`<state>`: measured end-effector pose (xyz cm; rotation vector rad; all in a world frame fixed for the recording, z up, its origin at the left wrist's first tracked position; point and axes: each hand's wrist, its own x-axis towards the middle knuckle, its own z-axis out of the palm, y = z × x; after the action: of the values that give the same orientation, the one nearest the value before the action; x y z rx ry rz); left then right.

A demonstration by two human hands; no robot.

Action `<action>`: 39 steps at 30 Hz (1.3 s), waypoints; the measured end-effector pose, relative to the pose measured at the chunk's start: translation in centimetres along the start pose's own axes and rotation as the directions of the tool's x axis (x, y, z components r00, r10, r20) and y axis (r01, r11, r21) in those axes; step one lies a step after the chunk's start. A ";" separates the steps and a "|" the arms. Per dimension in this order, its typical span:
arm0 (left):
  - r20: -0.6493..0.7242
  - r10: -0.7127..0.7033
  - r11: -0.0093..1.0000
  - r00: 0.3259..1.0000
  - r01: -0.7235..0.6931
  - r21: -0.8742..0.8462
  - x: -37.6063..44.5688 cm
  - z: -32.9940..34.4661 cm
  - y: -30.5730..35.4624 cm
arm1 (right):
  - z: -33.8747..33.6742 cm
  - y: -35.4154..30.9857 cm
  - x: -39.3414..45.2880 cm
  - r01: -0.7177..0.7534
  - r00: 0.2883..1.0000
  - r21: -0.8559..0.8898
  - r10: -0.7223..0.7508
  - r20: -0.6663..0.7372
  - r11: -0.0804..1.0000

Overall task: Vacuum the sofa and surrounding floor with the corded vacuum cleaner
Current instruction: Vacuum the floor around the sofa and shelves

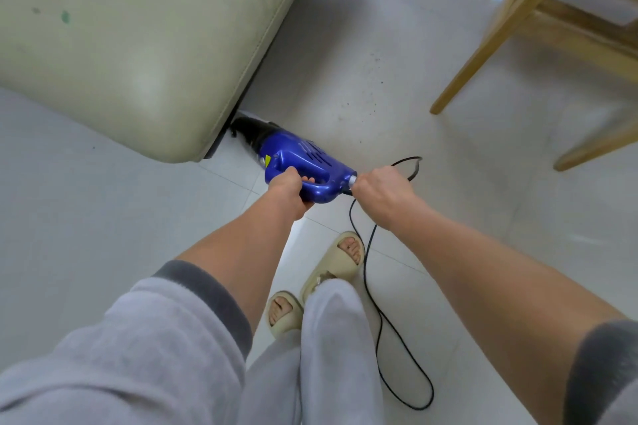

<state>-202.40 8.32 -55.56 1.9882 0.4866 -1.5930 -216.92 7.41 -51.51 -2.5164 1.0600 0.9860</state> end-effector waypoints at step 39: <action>0.161 0.045 0.956 0.986 -0.090 0.280 -1.3 9.3 4.9 | -0.1 6.3 0.4 -0.216 0.975 0.198 0.221 -0.004 0.956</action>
<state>-207.00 -1.18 -54.85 2.0406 0.1307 -1.8405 -221.16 2.69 -51.45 -2.2953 1.3949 0.8562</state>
